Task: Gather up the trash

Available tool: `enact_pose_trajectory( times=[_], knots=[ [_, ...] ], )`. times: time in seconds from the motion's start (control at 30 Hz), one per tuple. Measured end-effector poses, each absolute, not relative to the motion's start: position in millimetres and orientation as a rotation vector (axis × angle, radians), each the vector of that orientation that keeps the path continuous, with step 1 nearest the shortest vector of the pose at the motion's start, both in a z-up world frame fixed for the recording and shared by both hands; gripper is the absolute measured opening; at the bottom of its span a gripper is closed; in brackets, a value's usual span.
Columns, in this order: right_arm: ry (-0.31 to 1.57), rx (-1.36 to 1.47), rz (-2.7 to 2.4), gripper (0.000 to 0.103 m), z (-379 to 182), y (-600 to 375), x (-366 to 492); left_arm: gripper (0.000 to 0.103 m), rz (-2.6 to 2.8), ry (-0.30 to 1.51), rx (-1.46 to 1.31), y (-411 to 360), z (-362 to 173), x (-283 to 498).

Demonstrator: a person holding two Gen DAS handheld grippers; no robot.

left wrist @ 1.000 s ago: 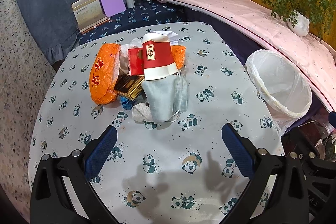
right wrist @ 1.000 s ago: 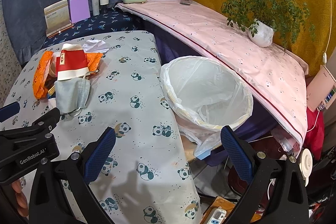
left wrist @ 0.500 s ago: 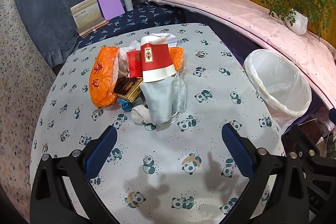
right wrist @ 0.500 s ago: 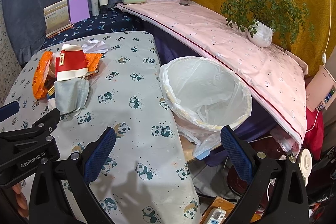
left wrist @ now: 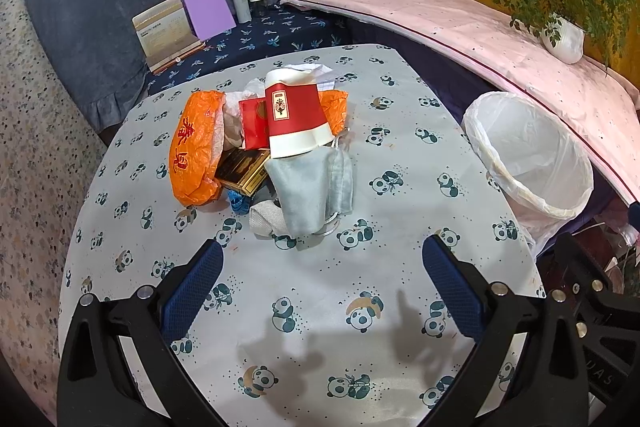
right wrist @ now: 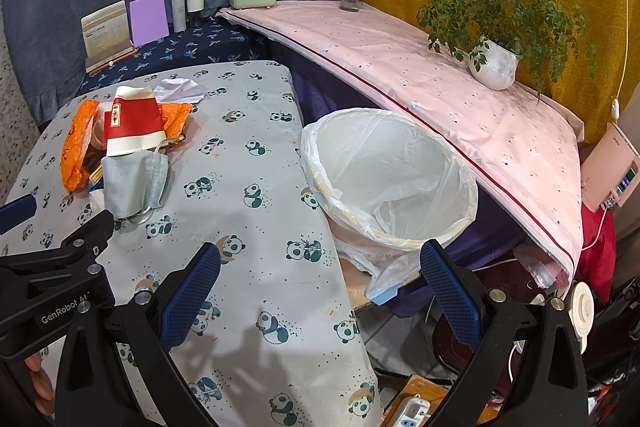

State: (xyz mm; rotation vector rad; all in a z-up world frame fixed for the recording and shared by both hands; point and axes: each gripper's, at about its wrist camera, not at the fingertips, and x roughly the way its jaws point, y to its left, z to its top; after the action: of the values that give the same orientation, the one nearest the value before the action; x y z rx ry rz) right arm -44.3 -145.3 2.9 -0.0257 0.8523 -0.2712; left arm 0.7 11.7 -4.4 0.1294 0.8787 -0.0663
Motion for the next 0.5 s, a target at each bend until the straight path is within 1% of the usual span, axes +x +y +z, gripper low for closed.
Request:
enact_pose_trajectory(
  times=[0.5],
  knots=[
    [0.85,-0.028,-0.272,0.096,3.8,-146.3,-44.4,0.095,-0.067,0.877,0.131,11.0,-5.0,-0.3]
  ],
)
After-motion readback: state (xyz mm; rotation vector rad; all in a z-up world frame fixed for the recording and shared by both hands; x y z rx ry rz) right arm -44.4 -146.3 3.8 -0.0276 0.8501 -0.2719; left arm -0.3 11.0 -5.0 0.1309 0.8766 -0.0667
